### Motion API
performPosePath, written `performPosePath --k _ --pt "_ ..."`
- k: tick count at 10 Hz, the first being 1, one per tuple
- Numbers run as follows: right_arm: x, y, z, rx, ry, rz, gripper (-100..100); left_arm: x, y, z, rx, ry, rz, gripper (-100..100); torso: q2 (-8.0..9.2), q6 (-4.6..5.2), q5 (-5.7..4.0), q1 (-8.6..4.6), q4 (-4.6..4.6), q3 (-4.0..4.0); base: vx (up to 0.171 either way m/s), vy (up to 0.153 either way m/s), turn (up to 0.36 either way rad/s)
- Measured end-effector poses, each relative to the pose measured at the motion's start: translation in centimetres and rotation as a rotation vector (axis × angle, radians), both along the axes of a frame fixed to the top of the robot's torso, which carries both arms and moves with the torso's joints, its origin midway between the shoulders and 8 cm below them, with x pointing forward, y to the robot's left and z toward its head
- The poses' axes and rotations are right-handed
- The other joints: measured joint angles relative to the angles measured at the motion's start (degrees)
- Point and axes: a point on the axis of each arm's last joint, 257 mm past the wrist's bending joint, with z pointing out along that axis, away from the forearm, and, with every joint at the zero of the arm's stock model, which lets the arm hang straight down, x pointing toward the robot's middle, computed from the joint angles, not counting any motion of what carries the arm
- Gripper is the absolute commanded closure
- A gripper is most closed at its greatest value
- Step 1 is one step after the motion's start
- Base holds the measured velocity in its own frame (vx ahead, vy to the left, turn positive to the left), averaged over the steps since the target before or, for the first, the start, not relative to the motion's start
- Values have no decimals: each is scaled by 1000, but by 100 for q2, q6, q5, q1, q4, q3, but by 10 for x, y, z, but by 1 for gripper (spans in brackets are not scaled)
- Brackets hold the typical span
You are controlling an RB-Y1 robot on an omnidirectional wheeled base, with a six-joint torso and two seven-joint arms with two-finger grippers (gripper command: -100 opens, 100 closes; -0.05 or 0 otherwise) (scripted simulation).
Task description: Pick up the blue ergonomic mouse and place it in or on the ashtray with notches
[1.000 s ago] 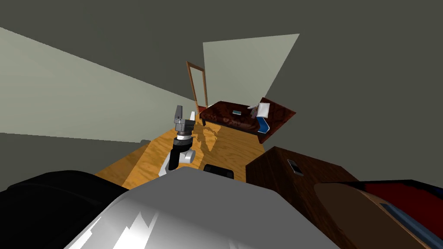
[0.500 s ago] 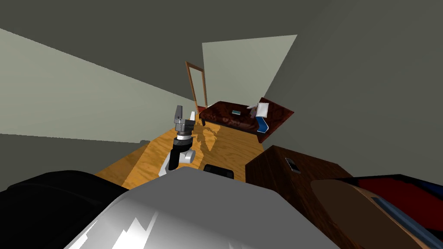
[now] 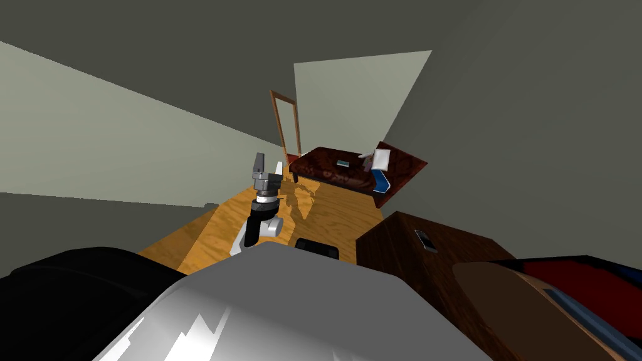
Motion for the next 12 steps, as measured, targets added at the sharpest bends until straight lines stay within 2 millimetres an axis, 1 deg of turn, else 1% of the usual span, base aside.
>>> performPosePath --k 2,4,7,9,10,11,12 --pt "-14 -4 6 2 2 -11 100 0 0 0 0 0 0 0 -11 -1 2 6 -3 -7 37 27 35" --pt "-21 -8 7 3 3 -15 100 0 0 0 0 0 0 0 -3 0 3 -1 -2 -3 20 21 52" --pt "-40 -16 15 1 8 -32 100 0 0 0 0 0 0 0 -4 2 5 6 -2 -3 27 28 54" --pt "-56 -17 17 5 11 -45 100 0 0 0 0 0 0 0 -4 3 2 7 -1 -3 22 22 30" --pt "-57 -16 17 7 12 -45 0 0 0 0 0 0 0 0 0 1 4 2 -1 -1 0 0 0" --pt "-57 -16 17 8 11 -45 100 0 0 0 0 0 0 0 3 1 3 -2 0 1 -21 69 53" --pt "-52 -24 26 -11 20 -30 100 0 0 0 0 0 0 0 6 -8 12 18 0 2 -73 119 78"
